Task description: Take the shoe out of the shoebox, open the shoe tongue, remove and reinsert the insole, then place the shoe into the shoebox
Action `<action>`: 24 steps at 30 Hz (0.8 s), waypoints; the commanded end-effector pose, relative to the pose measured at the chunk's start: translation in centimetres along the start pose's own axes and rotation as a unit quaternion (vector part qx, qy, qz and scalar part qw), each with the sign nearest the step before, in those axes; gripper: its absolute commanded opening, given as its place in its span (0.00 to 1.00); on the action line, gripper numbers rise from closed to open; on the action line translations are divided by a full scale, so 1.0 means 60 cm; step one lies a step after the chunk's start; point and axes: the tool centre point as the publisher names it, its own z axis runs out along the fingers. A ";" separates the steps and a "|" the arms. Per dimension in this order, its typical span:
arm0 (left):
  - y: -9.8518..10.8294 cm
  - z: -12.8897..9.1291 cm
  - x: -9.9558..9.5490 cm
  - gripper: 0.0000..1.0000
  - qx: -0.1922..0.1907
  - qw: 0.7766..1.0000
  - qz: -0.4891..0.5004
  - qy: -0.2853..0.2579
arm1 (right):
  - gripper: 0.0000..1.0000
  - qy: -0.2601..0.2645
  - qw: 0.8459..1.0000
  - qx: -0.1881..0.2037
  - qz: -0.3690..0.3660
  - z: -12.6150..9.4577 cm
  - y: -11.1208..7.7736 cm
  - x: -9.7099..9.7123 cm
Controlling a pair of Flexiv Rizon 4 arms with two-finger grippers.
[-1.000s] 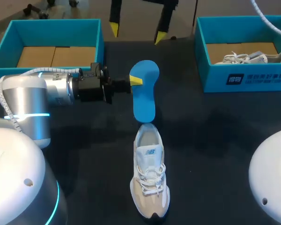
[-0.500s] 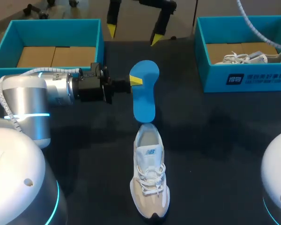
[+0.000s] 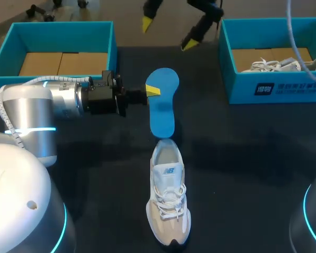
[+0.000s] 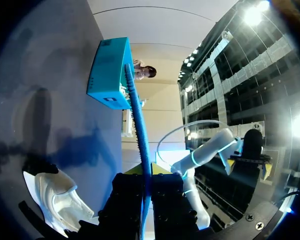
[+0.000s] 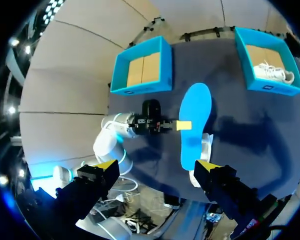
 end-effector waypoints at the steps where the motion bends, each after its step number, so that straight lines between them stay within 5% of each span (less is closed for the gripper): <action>1: 0.001 0.000 0.001 0.00 0.001 1.000 0.000 -0.001 | 1.00 0.202 0.979 -0.010 -0.007 0.010 -0.007 -0.028; 24: 0.001 0.000 0.001 0.00 0.001 1.000 0.000 -0.001 | 1.00 0.387 0.922 -0.019 -0.004 0.058 -0.002 -0.078</action>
